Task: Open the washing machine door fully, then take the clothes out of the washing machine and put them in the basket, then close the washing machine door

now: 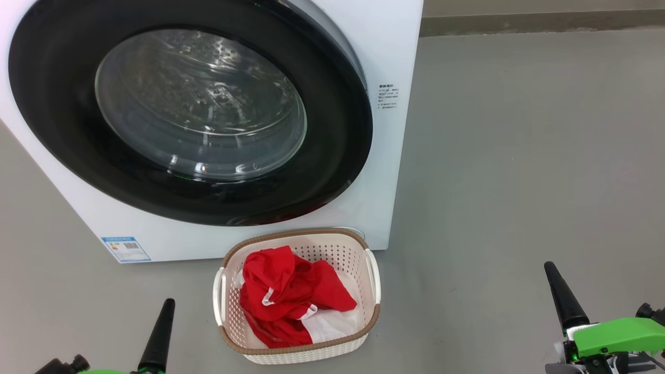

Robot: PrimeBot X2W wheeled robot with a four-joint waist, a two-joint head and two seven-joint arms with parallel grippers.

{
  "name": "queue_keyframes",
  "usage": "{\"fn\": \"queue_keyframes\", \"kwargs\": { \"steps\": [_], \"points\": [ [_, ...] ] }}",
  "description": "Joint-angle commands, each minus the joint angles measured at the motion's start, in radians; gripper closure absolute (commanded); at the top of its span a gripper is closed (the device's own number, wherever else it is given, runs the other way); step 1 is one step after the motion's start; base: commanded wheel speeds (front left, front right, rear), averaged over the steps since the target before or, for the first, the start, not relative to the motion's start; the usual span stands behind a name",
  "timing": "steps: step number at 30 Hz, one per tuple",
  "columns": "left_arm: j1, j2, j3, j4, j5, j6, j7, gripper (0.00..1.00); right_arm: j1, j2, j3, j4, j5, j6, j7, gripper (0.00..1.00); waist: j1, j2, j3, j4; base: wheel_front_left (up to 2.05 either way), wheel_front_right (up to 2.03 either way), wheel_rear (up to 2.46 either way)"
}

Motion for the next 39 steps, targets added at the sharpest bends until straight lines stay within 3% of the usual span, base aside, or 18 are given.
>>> {"fn": "queue_keyframes", "kwargs": {
  "steps": [1, 23, 39],
  "points": [
    [-0.049, 0.005, 0.034, -0.02, -0.031, 0.0, 0.01, 1.0, -0.053, -0.009, 0.006, -0.028, 0.03, -0.001, 0.009, 1.0, 0.0, 0.0, -0.001, -0.001, 0.0, 0.0, 0.0],
    [-0.076, -0.004, 0.067, -0.014, -0.259, 0.001, 0.076, 1.0, -0.094, 0.0, -0.013, -0.031, 0.239, -0.001, 0.075, 1.0, 0.0, 0.0, -0.01, -0.012, 0.0, 0.0, 0.0],
    [-0.077, -0.007, 0.071, -0.013, -0.255, 0.001, 0.079, 1.0, -0.095, 0.001, -0.016, -0.031, 0.237, -0.001, 0.077, 1.0, 0.0, 0.0, -0.01, -0.012, 0.0, 0.0, 0.0]
  ]
}}
